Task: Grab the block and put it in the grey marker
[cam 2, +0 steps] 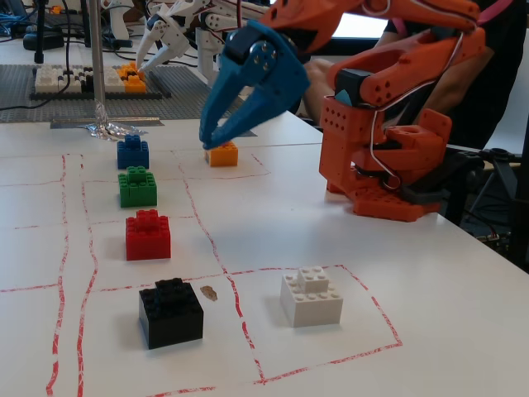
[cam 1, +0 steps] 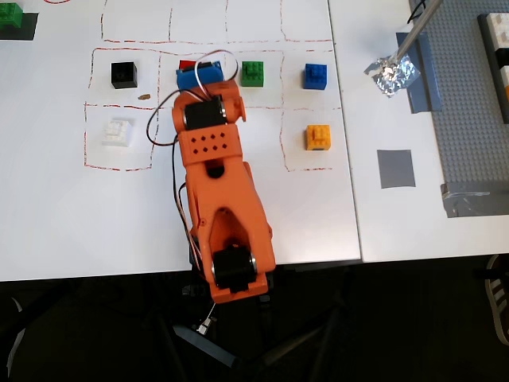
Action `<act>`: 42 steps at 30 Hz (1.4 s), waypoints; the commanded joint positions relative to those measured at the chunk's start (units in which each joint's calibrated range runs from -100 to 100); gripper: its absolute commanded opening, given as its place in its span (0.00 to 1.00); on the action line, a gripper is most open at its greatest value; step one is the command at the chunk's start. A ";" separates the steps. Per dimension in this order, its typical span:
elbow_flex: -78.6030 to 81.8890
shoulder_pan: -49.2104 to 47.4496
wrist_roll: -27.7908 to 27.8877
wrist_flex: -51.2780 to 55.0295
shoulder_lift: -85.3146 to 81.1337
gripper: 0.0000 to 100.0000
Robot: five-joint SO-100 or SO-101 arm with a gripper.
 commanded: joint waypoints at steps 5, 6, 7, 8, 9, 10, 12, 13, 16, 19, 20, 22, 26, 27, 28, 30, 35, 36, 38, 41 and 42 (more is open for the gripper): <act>-28.45 -12.75 4.40 8.16 20.07 0.00; -30.90 -14.87 5.47 8.57 22.31 0.00; -32.89 -16.99 6.50 8.65 24.47 0.00; -34.70 -19.02 7.52 8.81 26.71 0.00; -36.61 -20.87 8.50 8.81 29.03 0.00; -38.42 -22.64 9.23 8.81 31.36 0.00; -42.32 -25.72 10.40 8.81 36.19 0.00; -44.40 -26.96 10.79 8.81 38.51 0.00; -50.39 -29.69 12.89 8.89 45.06 0.00; -55.65 -31.28 15.43 8.89 51.44 0.01; -57.01 -31.46 16.26 8.89 53.33 0.01; -59.36 -31.46 18.07 8.89 56.61 0.02; -61.27 -30.93 20.81 8.89 60.14 0.07; -61.18 -30.84 21.54 8.89 60.49 0.09; -61.09 -30.75 22.27 8.89 60.92 0.12; -61.09 -30.58 23.25 8.81 61.78 0.15; -61.63 -30.31 25.20 8.73 64.28 0.20; -61.99 -30.31 25.25 8.73 64.97 0.21; -62.81 -30.31 25.49 8.57 66.52 0.22; -64.26 -30.31 25.49 8.16 68.93 0.25; -64.53 -30.22 25.69 7.83 69.62 0.25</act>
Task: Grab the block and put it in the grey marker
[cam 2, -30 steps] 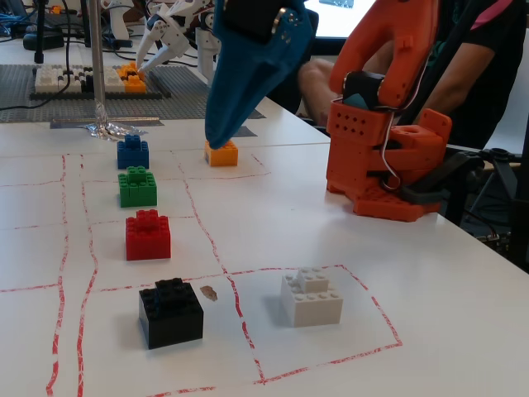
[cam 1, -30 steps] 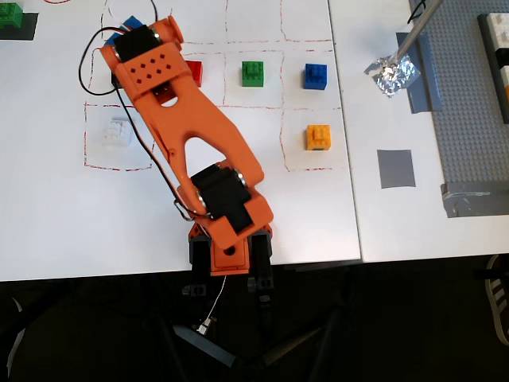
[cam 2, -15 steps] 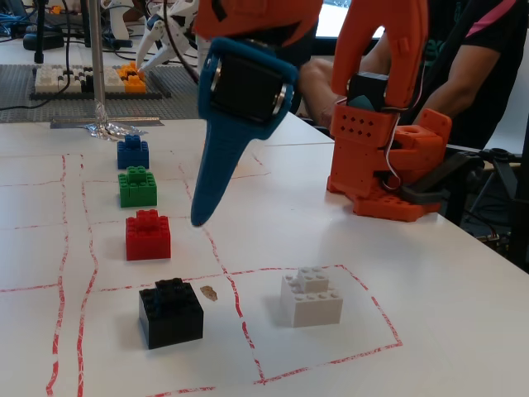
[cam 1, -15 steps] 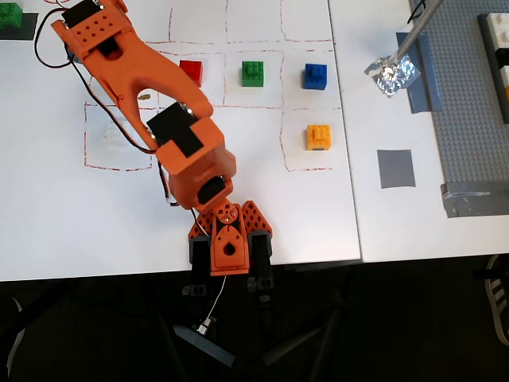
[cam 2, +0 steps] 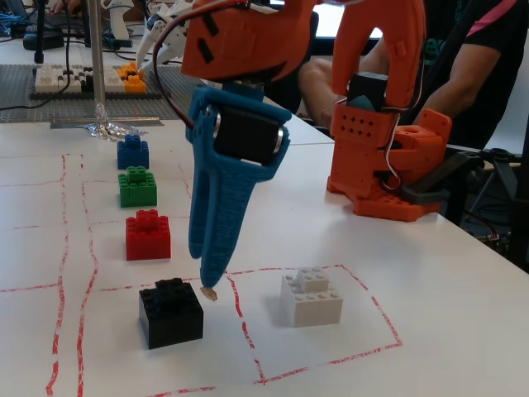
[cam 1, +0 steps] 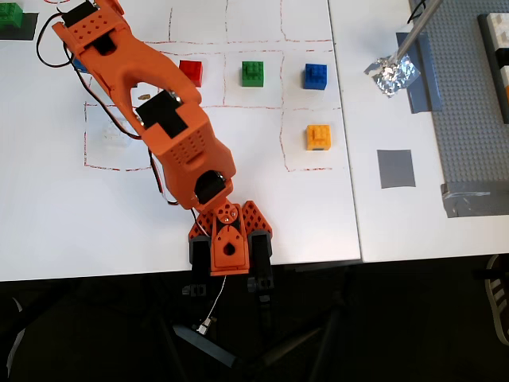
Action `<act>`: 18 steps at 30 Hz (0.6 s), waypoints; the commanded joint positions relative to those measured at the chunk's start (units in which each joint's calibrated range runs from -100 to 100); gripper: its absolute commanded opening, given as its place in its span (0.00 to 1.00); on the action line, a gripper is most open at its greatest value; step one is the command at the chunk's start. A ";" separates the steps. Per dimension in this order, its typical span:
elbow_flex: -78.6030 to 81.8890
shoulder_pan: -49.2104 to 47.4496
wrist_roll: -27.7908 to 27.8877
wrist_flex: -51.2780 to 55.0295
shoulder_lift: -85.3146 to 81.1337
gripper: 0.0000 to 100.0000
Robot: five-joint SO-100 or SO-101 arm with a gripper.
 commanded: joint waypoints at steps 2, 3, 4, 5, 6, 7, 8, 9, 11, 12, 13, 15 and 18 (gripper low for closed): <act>-5.65 0.46 1.47 -0.69 -1.63 0.27; -5.65 0.55 1.61 -0.93 -1.28 0.28; -5.65 0.64 1.71 -1.02 -1.03 0.29; -5.65 0.73 1.86 -1.02 -0.85 0.29; -5.65 0.73 2.10 -1.10 -0.59 0.29; -5.65 0.90 2.30 -1.18 -0.25 0.29; -5.65 0.99 2.54 -1.42 0.01 0.29; -5.47 1.08 2.74 -1.83 0.27 0.29; -4.93 1.43 3.32 -3.14 0.61 0.29; -4.74 1.70 3.66 -3.55 0.87 0.29; -4.56 1.96 3.91 -4.12 1.21 0.29; -4.47 2.49 4.25 -4.85 1.90 0.29; -4.56 3.29 4.98 -5.91 2.94 0.28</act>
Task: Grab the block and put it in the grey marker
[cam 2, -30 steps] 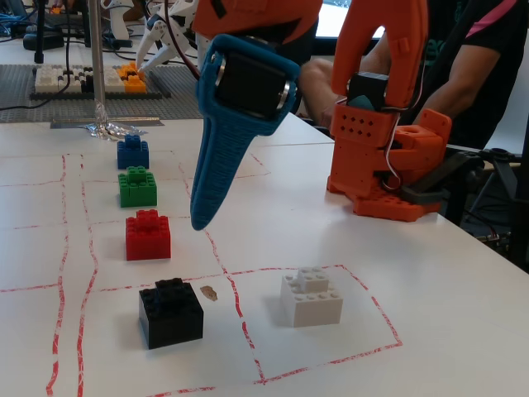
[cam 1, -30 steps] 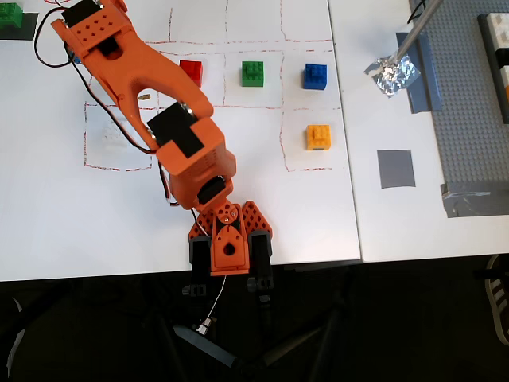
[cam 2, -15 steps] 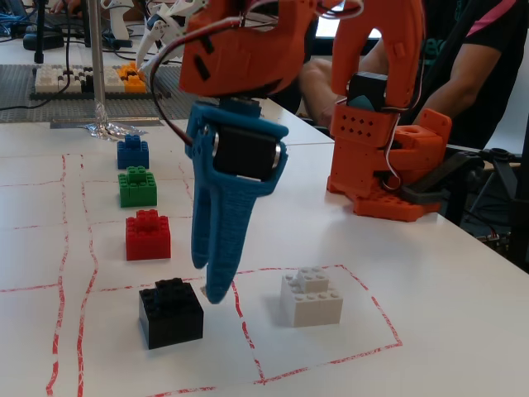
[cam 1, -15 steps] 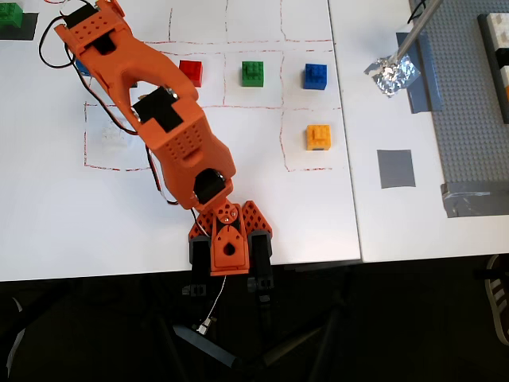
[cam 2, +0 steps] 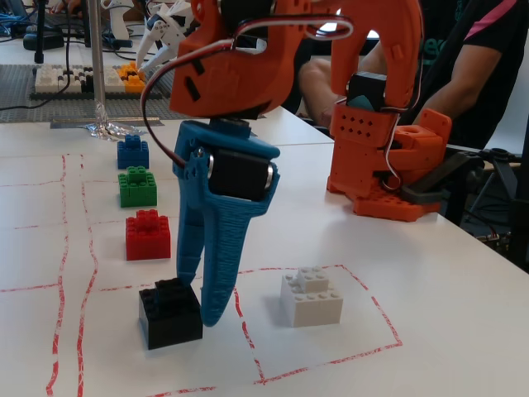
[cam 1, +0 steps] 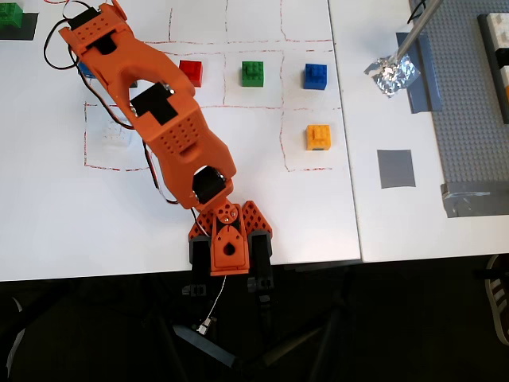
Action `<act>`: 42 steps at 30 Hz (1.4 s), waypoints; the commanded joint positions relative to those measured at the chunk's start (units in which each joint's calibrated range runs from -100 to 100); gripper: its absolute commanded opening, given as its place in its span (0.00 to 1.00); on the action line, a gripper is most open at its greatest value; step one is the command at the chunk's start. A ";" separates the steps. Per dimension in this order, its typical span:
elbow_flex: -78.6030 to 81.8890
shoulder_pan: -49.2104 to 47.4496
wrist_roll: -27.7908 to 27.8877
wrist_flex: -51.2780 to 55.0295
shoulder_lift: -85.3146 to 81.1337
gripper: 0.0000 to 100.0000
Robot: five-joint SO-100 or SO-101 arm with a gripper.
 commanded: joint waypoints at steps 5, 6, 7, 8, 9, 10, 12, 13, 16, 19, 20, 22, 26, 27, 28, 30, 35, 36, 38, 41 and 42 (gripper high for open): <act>-4.47 3.66 1.71 -2.72 -1.18 0.27; -4.47 3.92 1.95 -2.88 -0.92 0.27; -4.29 4.19 2.10 -3.05 -0.75 0.27; -4.29 4.36 2.25 -3.13 -0.67 0.27; -4.11 4.54 2.34 -3.13 -0.67 0.27; -4.02 4.72 2.39 -3.21 -0.67 0.27; -3.66 5.07 2.59 -3.21 -1.10 0.27; -3.57 5.25 2.74 -3.29 -1.10 0.27; -3.38 5.86 3.37 -3.46 -1.10 0.27; -3.20 6.22 3.57 -3.78 -1.53 0.26; -3.20 6.39 3.66 -3.86 -1.53 0.26; -3.02 6.75 4.10 -4.76 -1.18 0.26; -1.84 7.36 4.74 -7.13 -0.24 0.26; -1.66 7.36 4.74 -7.46 -0.06 0.25; -1.57 7.36 4.74 -7.62 0.11 0.25; -1.21 7.19 4.69 -8.03 0.45 0.25; -0.48 6.48 4.40 -8.35 1.49 0.25; -0.48 6.39 4.30 -8.35 1.66 0.25; -0.21 6.22 4.20 -8.35 1.83 0.25; 0.24 5.95 3.96 -8.35 1.92 0.25; 0.51 5.86 3.86 -8.35 1.92 0.25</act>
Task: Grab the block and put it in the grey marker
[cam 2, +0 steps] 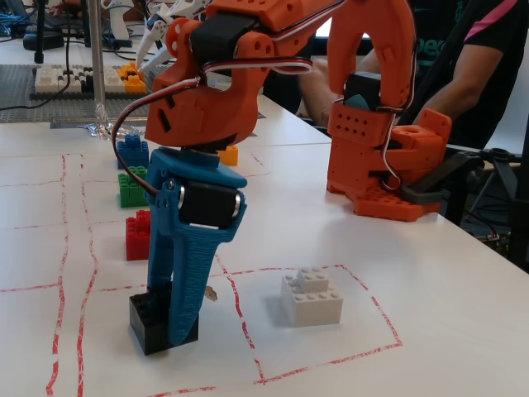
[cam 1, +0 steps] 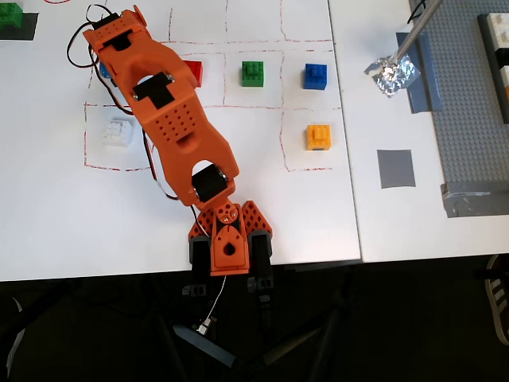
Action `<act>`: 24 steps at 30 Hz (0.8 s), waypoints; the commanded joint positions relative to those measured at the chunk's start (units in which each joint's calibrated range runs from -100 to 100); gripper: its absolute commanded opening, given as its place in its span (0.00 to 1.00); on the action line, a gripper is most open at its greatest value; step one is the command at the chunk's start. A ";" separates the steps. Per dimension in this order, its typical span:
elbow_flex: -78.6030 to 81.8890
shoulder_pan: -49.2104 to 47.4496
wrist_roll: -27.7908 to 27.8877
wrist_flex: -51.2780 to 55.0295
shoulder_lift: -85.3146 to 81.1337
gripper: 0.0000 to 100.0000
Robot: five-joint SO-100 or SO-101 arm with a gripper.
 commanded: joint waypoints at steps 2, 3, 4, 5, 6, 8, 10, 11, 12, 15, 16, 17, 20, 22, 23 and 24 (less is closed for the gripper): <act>-0.93 0.02 -0.59 -1.20 -4.01 0.24; -0.74 -0.07 -0.59 -1.20 -4.01 0.24; -0.65 -0.07 -0.59 -1.20 -4.01 0.24; -0.74 -0.07 -0.63 -1.20 -3.75 0.24; -0.84 -0.16 -0.68 -1.20 -3.67 0.24; -0.93 -0.25 -0.83 -1.36 -3.58 0.23; -1.02 -0.43 -1.12 -1.53 -3.75 0.20; -0.84 -0.51 -1.03 -1.53 -4.10 0.16; -0.56 -0.60 -1.03 -1.53 -4.44 0.13; -0.11 -0.69 -1.12 -1.53 -5.82 0.06; 0.07 -0.69 -1.12 -1.53 -6.51 0.04; 0.62 -0.69 -1.17 -1.44 -7.55 0.02; 1.70 -0.87 -1.66 -1.44 -11.08 0.00; 1.43 -1.13 -2.88 -1.28 -13.75 0.00; 0.89 -1.31 -3.71 -0.46 -15.13 0.00; 0.25 -1.48 -4.59 0.27 -16.59 0.00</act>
